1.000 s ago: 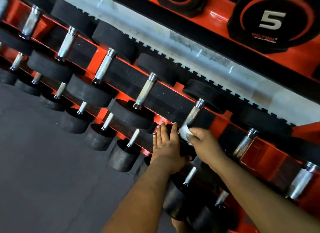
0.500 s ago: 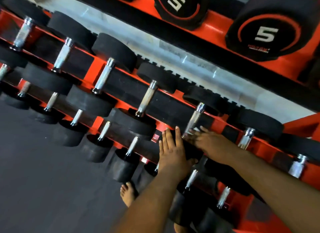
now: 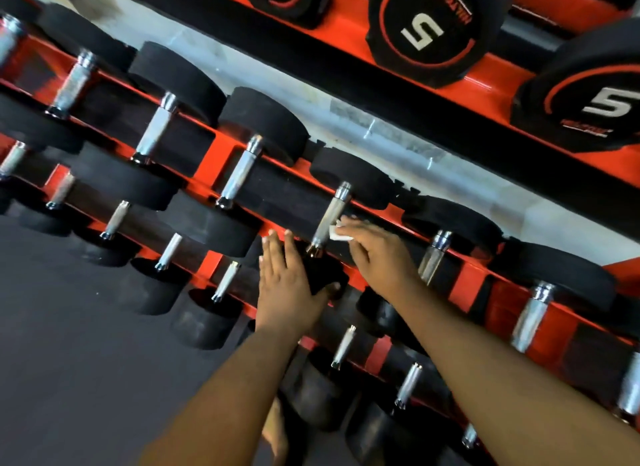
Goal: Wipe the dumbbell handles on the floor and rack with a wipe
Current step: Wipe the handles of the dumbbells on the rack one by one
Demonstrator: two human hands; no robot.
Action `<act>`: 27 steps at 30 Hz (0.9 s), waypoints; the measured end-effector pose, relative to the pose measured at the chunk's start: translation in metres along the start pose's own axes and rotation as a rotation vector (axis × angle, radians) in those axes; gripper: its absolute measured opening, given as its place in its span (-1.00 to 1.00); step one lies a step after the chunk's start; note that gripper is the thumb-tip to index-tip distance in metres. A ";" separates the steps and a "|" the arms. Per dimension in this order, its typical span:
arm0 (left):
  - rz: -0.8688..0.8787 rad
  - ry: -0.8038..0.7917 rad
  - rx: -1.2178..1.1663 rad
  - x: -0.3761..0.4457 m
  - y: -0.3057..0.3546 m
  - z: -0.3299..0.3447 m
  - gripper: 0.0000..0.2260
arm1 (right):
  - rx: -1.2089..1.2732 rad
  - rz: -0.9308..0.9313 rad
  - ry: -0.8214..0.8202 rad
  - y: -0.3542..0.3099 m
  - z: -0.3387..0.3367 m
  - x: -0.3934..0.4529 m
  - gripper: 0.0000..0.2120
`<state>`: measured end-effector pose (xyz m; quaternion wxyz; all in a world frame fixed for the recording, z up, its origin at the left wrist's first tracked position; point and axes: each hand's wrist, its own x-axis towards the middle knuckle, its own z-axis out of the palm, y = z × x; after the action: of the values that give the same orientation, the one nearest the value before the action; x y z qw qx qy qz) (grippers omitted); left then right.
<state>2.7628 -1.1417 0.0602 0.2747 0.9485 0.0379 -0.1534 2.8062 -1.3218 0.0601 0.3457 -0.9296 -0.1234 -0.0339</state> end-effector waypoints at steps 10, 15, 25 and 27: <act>-0.095 -0.131 0.014 0.014 0.008 -0.010 0.23 | -0.763 -0.336 -0.616 0.006 0.012 0.045 -0.27; -0.090 -0.263 0.015 0.018 0.007 -0.020 0.19 | -0.873 -0.343 -0.434 0.010 0.024 0.022 -0.28; -0.119 -0.346 -0.016 0.022 0.006 -0.025 0.17 | -0.832 -0.472 -0.460 0.017 0.031 0.023 -0.33; -0.108 -0.340 -0.006 0.021 0.006 -0.024 0.17 | -0.784 -0.570 -0.562 0.021 0.023 0.015 -0.26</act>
<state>2.7901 -1.1342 0.0764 0.2711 0.9046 0.0423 -0.3262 2.8252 -1.3195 0.0316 -0.0947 -0.8916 -0.4356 0.0797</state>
